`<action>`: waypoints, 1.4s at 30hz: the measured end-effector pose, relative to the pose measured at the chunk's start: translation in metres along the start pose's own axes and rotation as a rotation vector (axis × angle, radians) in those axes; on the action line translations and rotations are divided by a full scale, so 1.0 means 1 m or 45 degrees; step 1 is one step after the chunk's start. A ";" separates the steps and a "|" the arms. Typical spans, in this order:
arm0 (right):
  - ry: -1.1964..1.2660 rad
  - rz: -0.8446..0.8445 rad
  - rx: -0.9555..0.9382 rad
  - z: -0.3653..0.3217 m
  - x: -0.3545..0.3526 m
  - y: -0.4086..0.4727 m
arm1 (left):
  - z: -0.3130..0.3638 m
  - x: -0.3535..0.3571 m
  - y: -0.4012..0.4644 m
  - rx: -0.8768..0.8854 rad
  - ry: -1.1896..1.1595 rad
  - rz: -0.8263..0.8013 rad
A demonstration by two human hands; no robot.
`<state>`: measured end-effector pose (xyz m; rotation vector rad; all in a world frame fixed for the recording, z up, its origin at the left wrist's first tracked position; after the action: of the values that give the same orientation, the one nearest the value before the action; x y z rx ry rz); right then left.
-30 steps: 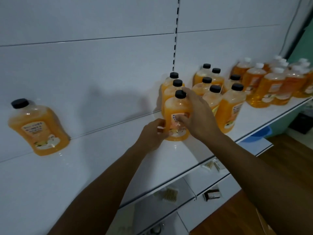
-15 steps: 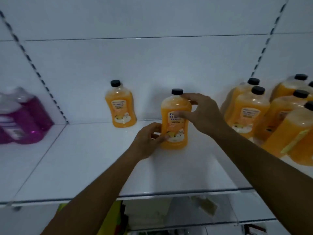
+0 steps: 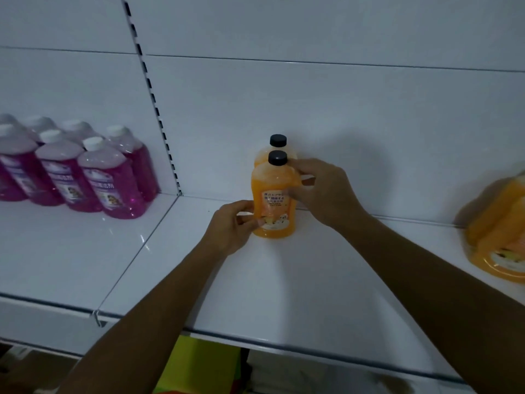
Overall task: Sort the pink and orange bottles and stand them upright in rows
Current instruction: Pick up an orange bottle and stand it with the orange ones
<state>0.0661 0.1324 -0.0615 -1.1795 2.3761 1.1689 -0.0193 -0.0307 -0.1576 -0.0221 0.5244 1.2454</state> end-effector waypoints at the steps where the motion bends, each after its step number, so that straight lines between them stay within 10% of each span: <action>1: 0.009 0.014 0.008 0.002 0.000 0.002 | -0.001 0.000 0.003 0.010 0.003 -0.003; 11: -0.019 0.057 -0.008 0.008 -0.001 -0.011 | 0.007 -0.010 -0.019 0.347 0.212 0.508; 17: -0.175 0.278 0.042 0.043 -0.069 -0.039 | 0.061 0.057 -0.048 0.641 0.226 0.054; 25: -0.580 0.671 0.223 0.091 -0.206 -0.091 | 0.122 0.193 -0.056 0.492 0.015 -0.415; 42: -0.860 0.694 0.372 0.139 -0.263 -0.114 | 0.157 0.330 -0.066 0.273 -0.042 -0.644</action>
<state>0.3042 0.3430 -0.0782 -0.0013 2.2362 1.0694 0.1702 0.2886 -0.1655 0.0444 0.5784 0.6922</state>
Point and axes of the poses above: each hand's wrist, its own y-axis towards the middle knuckle, its own x-axis out of the palm, z = x × y, the point moved 4 cm from there along y, towards the middle knuckle, and after that the axes turned 13 degrees about z, right-handed, at the moved point
